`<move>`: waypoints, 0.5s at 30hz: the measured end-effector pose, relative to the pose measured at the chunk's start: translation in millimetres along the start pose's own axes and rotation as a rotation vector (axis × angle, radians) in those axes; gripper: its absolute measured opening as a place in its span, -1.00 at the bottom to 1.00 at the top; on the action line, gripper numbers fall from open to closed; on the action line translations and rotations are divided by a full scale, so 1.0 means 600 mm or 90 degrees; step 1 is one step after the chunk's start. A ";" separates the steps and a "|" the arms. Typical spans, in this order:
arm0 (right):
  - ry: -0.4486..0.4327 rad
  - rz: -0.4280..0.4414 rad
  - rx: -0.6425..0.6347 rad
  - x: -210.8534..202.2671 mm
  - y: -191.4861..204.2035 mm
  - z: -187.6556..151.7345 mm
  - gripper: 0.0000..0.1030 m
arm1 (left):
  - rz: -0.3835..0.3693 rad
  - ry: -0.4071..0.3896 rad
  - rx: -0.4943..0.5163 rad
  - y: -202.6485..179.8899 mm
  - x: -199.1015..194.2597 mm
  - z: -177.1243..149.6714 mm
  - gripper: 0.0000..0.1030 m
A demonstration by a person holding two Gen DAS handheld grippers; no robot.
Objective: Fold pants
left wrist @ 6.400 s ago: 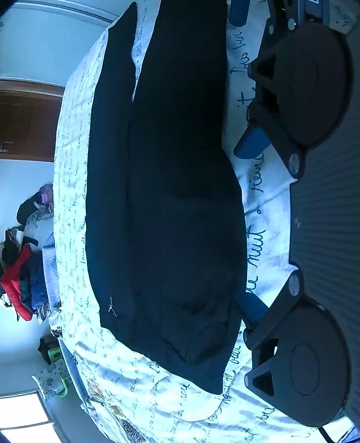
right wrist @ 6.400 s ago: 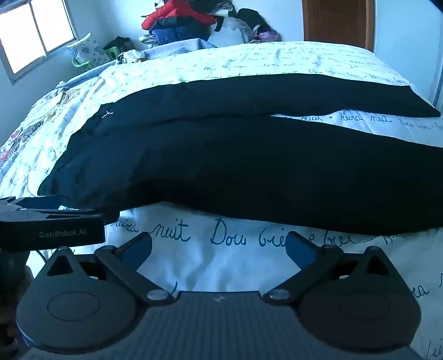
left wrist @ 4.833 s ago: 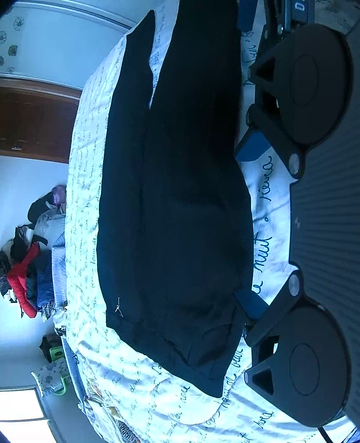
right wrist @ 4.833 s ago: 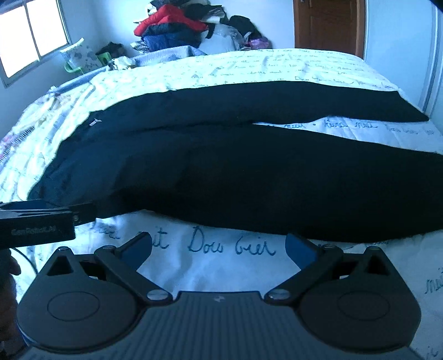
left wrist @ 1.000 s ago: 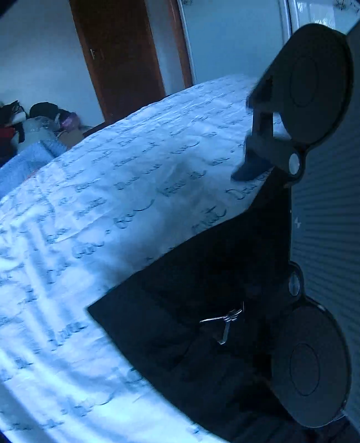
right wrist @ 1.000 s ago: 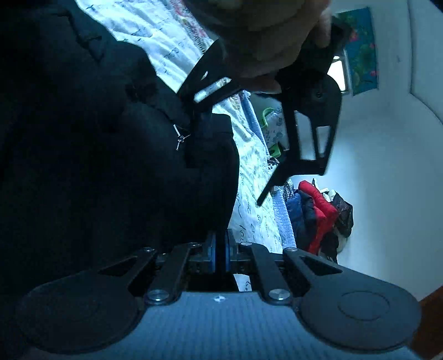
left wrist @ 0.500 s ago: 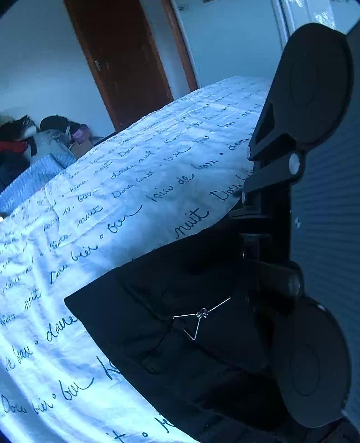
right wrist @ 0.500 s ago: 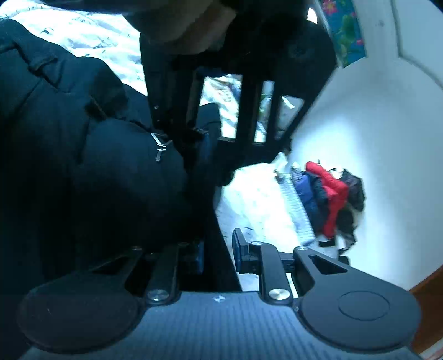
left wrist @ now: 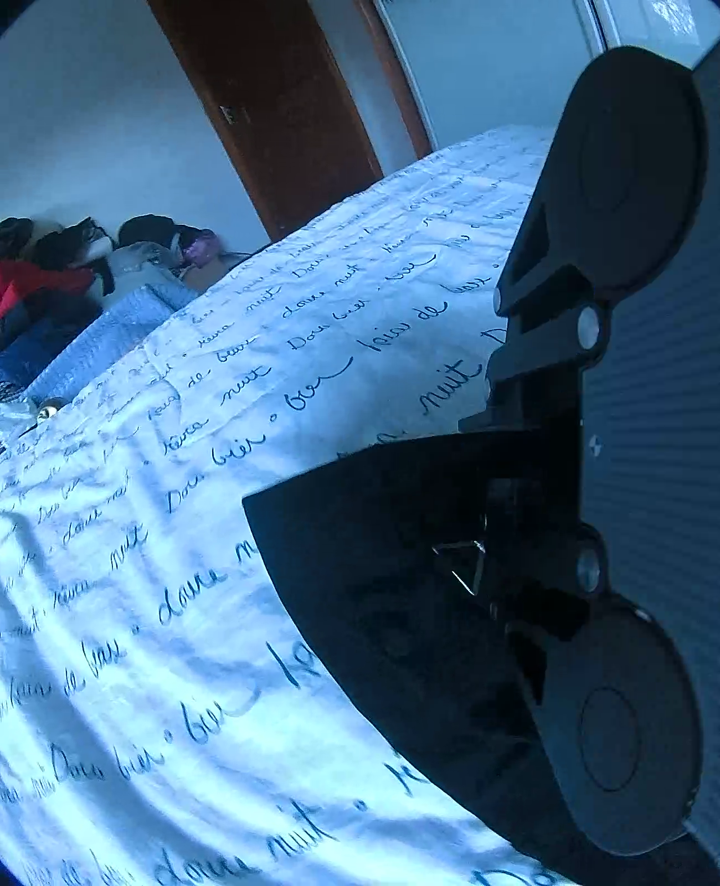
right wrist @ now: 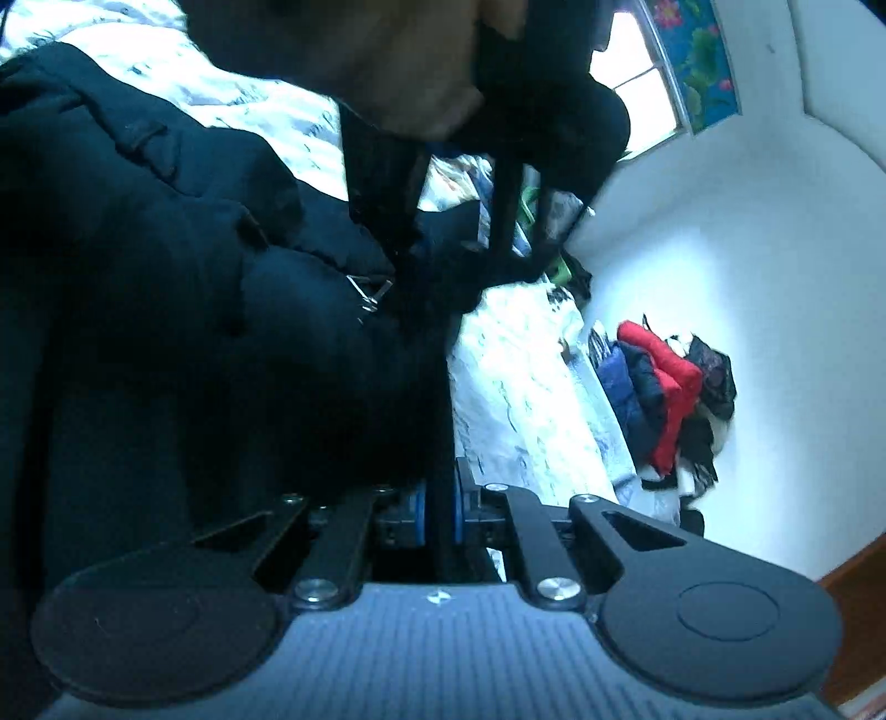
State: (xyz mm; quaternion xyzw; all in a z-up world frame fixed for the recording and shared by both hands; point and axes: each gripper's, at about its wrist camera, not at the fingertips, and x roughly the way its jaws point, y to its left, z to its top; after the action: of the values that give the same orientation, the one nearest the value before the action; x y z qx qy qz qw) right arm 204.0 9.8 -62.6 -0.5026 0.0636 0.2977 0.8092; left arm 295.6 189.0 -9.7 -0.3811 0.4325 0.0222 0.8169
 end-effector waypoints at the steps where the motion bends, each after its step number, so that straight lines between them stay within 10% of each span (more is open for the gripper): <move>1: 0.004 -0.010 0.000 0.004 0.000 0.001 -0.68 | -0.008 -0.004 -0.005 0.005 -0.007 -0.002 -0.72; 15: 0.127 -0.098 0.009 -0.016 -0.052 -0.118 -0.71 | -0.032 -0.029 0.007 0.035 -0.055 -0.043 -0.73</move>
State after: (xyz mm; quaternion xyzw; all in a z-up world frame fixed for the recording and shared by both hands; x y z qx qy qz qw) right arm 226.9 -64.1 -69.0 -0.5275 0.1069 0.1824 0.8228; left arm 249.3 196.8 -7.2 -0.3864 0.4043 0.0080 0.8290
